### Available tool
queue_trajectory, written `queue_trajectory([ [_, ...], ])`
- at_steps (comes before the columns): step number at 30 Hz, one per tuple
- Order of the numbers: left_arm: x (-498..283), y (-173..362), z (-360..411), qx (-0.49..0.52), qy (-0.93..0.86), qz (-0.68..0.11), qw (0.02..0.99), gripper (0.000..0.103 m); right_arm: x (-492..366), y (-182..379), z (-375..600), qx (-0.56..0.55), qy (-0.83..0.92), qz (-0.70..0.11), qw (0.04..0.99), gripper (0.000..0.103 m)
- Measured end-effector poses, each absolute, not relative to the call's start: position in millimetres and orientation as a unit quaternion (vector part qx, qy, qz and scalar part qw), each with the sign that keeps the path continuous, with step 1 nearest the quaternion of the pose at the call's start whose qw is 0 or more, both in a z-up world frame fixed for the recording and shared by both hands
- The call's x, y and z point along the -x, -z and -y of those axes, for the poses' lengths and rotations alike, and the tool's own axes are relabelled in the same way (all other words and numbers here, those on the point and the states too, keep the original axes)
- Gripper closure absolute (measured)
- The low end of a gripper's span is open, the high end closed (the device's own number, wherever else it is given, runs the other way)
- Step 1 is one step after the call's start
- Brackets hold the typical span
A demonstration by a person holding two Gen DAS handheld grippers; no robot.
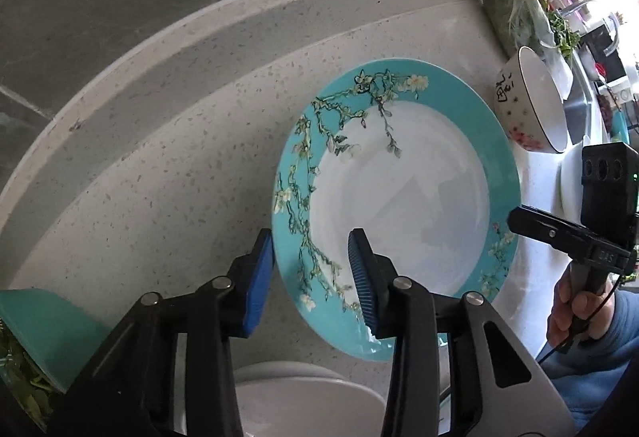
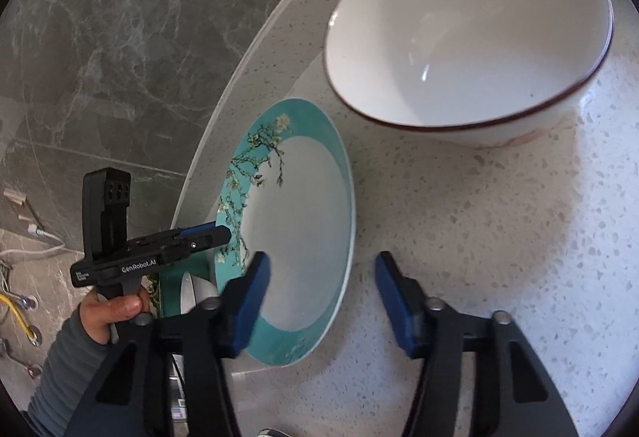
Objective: Organize plates and bowls
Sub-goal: 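Move the left tool to the other teal floral plate and grip its rim, then lift the teal floral plate with both tools and carry it toward the plate stack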
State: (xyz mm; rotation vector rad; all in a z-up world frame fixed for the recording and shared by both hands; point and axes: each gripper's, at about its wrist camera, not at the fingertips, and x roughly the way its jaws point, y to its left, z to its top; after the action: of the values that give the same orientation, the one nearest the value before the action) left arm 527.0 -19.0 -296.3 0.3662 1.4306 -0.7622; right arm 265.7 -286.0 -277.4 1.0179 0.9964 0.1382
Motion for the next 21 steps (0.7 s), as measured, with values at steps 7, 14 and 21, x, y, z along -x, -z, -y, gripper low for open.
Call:
queue_trajectory([
  [7, -529, 310, 21, -0.174, 0.323, -0.642, 0.673, 0.085, -267, 290, 287, -0.471, -0.061, -0.465, 0.747, 0.091],
  [14, -526, 312, 27, -0.181, 0.314, -0.649, 0.669, 0.088, -269, 286, 283, -0.446, -0.061, -0.472, 0.758, 0.090],
  [21, -513, 310, 31, -0.180, 0.313, -0.648, 0.670, 0.088, -270, 283, 281, -0.431, -0.049, -0.475, 0.766, 0.090],
])
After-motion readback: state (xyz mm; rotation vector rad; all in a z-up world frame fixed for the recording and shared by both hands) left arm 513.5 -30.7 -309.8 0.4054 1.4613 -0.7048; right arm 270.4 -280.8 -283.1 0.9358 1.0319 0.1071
